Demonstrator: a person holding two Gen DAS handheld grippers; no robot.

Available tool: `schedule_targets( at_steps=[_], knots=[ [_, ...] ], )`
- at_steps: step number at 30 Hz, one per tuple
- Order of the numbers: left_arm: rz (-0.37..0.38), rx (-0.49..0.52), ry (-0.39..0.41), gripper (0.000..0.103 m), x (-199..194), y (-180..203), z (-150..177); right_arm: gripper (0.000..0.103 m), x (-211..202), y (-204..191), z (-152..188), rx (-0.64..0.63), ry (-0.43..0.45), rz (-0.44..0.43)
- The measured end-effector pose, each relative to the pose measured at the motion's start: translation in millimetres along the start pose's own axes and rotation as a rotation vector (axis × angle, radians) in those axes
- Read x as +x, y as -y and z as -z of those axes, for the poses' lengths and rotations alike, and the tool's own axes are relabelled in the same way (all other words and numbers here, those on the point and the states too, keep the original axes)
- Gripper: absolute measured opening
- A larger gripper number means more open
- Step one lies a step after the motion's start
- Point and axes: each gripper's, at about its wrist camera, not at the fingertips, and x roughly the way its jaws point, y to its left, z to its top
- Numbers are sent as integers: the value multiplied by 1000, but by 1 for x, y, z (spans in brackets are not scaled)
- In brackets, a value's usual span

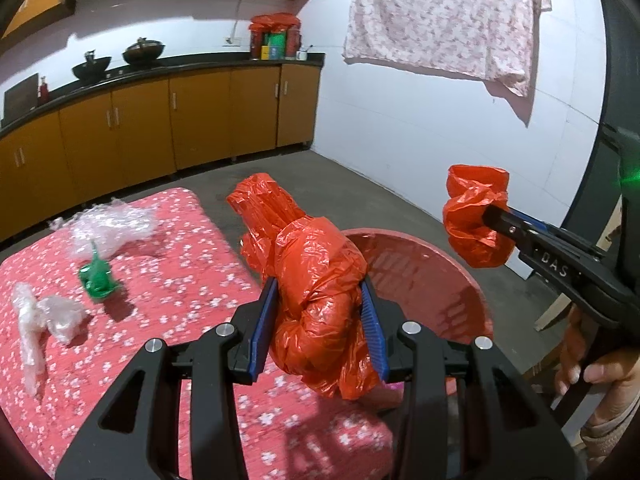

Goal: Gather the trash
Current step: 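Open the left gripper over the basket, releasing the red bag, then open the right gripper over the basket, releasing the orange bag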

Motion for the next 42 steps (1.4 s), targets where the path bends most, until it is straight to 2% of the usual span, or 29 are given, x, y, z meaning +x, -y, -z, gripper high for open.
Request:
schedule_targets(
  at_steps=[15,34,39,42],
  knots=[
    [72,63,-34,41,36,35,-9,24,14,28,1,70,-24,23],
    [98,109,-59,41,60,57,-13,26,33,47,1,161,-59,-11],
    [94,107,-66,52,63,56,-10,33,33,51,1,184,-52,-40],
    [83,98,-71,53,64,52,-9,35,32,55,2,192,-51,-39]
  ],
)
